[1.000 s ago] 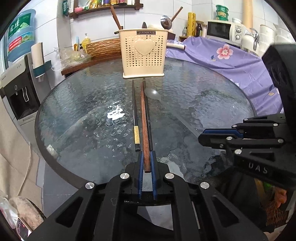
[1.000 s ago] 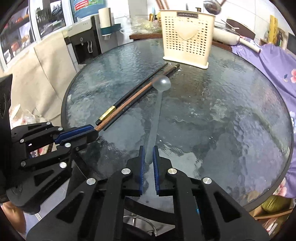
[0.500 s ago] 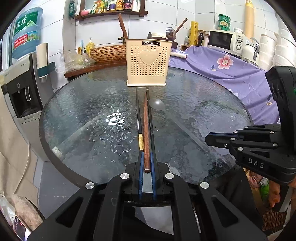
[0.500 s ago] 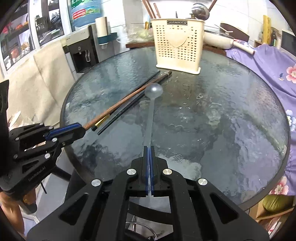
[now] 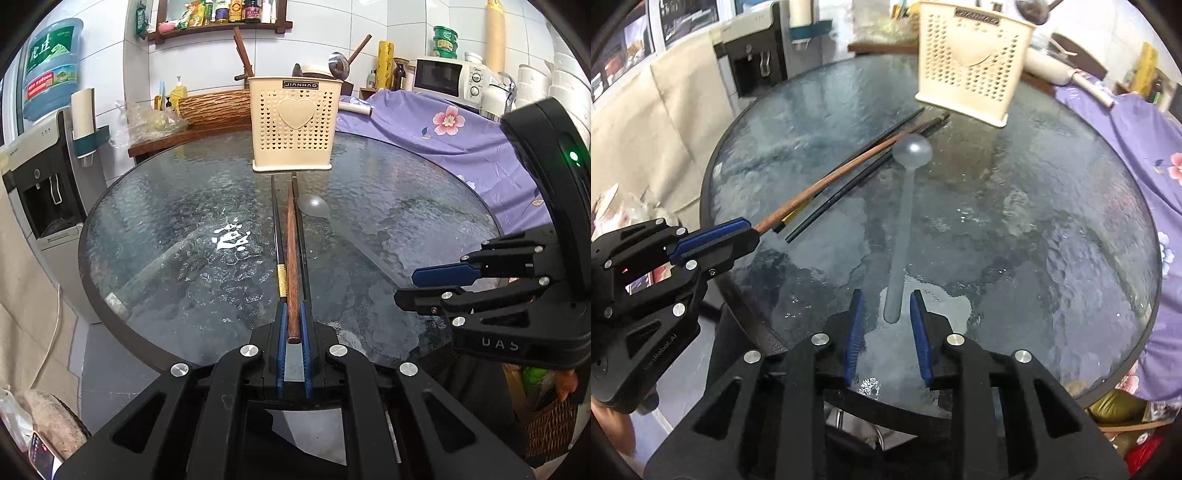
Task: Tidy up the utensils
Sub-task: 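Grasp a wooden chopstick with the left tool while the right tool grips the long spoon handle, then carry the chopstick and spoon over the holder and lower them in with both tools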
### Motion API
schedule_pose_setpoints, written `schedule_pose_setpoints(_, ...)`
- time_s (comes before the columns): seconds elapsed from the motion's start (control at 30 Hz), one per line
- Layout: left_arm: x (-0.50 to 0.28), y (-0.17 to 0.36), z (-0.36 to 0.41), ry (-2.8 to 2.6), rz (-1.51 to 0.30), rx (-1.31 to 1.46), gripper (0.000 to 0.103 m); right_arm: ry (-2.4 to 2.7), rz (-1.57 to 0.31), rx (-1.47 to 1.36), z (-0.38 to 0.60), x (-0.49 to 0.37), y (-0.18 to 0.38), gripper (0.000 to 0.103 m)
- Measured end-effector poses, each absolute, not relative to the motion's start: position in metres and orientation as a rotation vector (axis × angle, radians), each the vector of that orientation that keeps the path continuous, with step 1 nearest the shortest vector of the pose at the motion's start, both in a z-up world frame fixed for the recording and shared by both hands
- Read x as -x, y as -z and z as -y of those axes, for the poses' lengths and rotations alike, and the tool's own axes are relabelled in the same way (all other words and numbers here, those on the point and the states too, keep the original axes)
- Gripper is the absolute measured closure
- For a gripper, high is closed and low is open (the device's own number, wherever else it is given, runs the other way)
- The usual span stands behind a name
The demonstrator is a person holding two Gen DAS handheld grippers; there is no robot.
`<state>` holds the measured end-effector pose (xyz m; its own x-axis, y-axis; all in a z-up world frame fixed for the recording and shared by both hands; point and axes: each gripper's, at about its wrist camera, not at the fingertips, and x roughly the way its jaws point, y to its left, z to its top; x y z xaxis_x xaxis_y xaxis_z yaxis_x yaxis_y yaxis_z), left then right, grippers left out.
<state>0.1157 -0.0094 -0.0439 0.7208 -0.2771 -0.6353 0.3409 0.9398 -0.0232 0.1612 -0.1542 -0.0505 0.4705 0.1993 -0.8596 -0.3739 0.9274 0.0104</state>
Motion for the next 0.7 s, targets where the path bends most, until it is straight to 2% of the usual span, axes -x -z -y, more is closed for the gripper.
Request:
schedule_pose_setpoints(0.07, -0.116, 0.044, 0.009, 0.342, -0.685, -0.096, 0.096, -0.363, -1.025, 0.199, 0.154, -0.161, 0.051, 0.092)
schedule_pose_setpoints(0.43, -0.114, 0.04, 0.008, 0.345, -0.673, -0.089, 0.096, -0.383, -0.951, 0.102, 0.175, -0.157, 0.049, 0.093)
schedule_pose_setpoints(0.7, -0.111, 0.028, 0.005, 0.34, -0.626, -0.079, 0.096, -0.362, -0.809, 0.108, 0.181, -0.145, 0.022, 0.093)
